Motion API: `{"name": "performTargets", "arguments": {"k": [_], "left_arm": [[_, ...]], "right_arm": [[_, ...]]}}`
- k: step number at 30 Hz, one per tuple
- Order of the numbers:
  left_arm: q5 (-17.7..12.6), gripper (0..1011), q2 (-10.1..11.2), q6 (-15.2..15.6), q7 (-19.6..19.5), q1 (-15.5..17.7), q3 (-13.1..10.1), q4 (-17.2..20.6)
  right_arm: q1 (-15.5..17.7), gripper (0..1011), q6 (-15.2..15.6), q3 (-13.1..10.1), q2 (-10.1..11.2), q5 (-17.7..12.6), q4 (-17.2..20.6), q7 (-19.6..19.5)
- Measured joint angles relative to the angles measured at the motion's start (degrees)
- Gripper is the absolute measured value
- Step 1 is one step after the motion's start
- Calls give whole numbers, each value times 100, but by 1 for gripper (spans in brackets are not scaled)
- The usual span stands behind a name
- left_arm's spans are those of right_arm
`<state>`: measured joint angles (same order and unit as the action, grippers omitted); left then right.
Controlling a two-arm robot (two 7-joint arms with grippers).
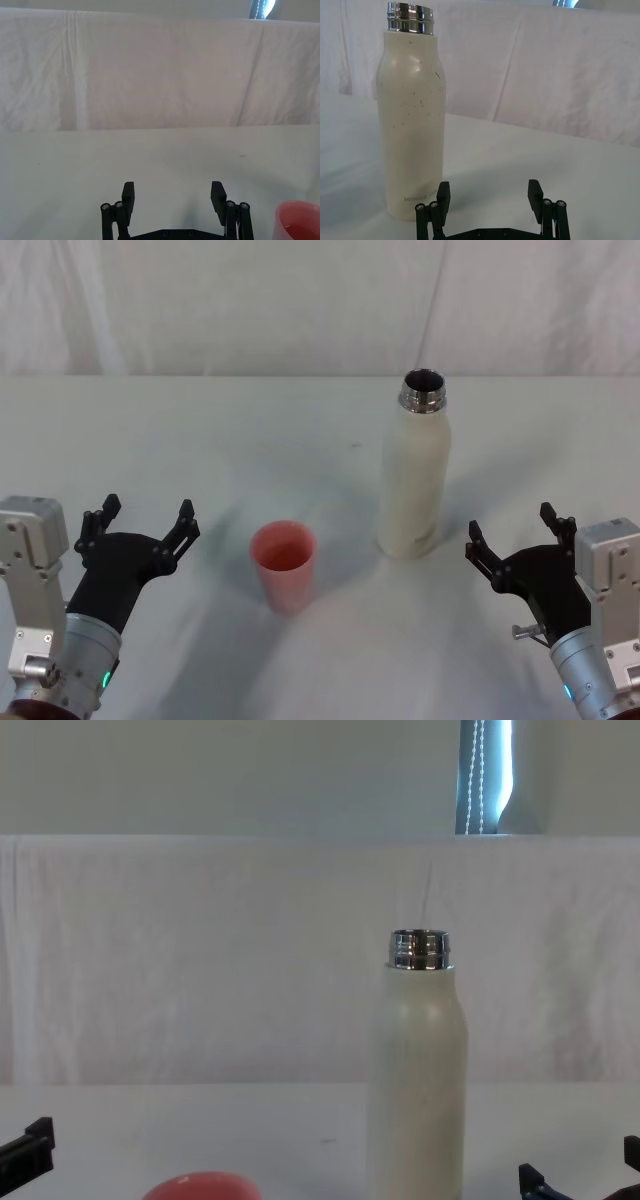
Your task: Grasp the thermos with one hand and pour water into the cup lid.
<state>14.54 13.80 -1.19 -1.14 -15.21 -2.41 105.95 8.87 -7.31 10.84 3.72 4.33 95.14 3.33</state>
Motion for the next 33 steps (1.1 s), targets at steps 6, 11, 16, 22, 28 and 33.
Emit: {"name": "performTargets", "arguments": {"k": [6,11,16,22,28,33], "left_arm": [[0,1001,0,0,0,0,0,0],[0,1001,0,0,0,0,0,0],[0,1001,0,0,0,0,0,0],[0,1001,0,0,0,0,0,0],[0,1001,0,0,0,0,0,0],[0,1001,0,0,0,0,0,0]], "right_arm": [[0,1002,3,3,3,-3,3,3],[0,1001,4,5,5,-5,5,5],[0,1001,4,5,5,-6,6,8],[0,1002,4,5,4,-6,6,9],[0,1001,4,5,5,-6,6,8],[0,1001,4,5,4,-5,6,9]]}}
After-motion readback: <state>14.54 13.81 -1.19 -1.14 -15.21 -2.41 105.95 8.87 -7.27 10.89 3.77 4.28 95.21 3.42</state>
